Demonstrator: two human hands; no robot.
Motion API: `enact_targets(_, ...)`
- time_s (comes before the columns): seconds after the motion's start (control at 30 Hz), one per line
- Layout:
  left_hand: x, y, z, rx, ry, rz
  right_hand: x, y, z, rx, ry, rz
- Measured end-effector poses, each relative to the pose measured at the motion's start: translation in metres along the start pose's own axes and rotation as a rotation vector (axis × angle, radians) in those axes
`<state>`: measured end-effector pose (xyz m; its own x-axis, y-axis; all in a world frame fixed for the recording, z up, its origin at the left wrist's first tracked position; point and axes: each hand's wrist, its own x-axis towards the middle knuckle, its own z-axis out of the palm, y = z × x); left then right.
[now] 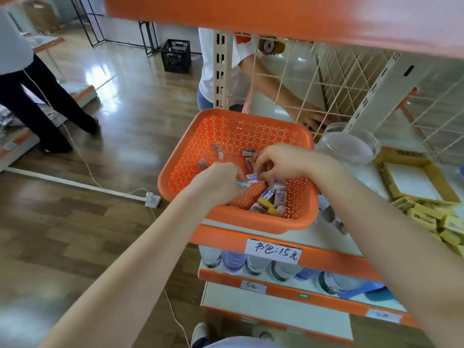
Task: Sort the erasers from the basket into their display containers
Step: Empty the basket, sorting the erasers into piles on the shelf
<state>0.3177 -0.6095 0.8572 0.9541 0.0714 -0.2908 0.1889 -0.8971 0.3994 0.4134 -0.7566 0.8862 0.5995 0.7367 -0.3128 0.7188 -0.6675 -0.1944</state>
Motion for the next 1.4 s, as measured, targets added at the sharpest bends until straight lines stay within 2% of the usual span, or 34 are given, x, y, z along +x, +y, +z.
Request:
enact_targets(0.23,0.011,0.008,-0.028,0.097,-0.148,0.137,-0.029,0.008,-0.02,0.113,0.24,0.094)
enact_targets(0.47,0.054,0.027,-0.036,0.11,-0.099,0.301,-0.062,0.032,-0.013,0.355,0.516,0.264)
enact_targets(0.63,0.073,0.026,-0.026,0.297,-0.137,0.399,-0.071,0.034,0.012,0.356,0.657,0.291)
enact_targets(0.73,0.079,0.024,-0.02,0.317,-0.118,0.431,-0.069,0.028,0.021,0.35,0.735,0.304)
enact_targets(0.87,0.084,0.019,-0.012,0.287,-0.1,0.441,-0.064,0.025,0.03,0.397,0.812,0.319)
enact_targets(1.0,0.084,0.021,-0.012,0.36,-0.046,0.431,-0.063,0.025,0.033,0.393,0.862,0.324)
enact_targets(1.13,0.079,0.028,-0.026,0.405,-0.074,0.415,-0.063,0.026,0.034,0.407,0.879,0.32)
enact_targets(1.33,0.063,0.058,-0.053,0.267,0.093,0.453,-0.08,0.041,0.029,0.662,0.994,0.351)
enact_targets(1.4,0.057,0.078,-0.049,0.184,0.085,0.506,-0.096,0.053,0.028,0.671,0.982,0.356)
